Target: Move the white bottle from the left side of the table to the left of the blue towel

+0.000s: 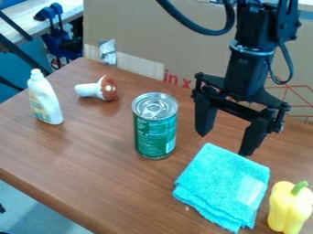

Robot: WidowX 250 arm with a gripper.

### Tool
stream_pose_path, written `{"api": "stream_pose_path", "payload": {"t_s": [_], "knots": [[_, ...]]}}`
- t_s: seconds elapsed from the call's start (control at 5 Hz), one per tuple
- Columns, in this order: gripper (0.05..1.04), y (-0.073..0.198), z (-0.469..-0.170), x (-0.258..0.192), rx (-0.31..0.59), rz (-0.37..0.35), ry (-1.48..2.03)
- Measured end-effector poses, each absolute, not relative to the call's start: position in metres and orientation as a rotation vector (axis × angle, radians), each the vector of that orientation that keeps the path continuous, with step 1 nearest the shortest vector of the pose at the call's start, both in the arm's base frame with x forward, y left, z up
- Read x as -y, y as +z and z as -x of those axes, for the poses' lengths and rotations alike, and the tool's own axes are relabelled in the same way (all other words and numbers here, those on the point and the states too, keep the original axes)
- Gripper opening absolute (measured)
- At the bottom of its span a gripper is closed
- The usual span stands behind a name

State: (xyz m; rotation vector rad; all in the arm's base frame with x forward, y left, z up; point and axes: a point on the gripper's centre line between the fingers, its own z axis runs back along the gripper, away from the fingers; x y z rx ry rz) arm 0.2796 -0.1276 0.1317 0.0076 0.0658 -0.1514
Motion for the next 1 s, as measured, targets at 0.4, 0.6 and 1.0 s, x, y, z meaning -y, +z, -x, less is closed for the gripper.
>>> {"api": "stream_pose_path", "payload": {"t_s": [0.4,0.6,1.0], "knots": [[1.001,0.143,-0.275,0.107,0.009,0.035,-0.121],[1.001,0.171,-0.279,0.075,0.111,0.057,-0.074],[1.001,0.183,-0.281,-0.014,0.107,0.058,0.000]]}}
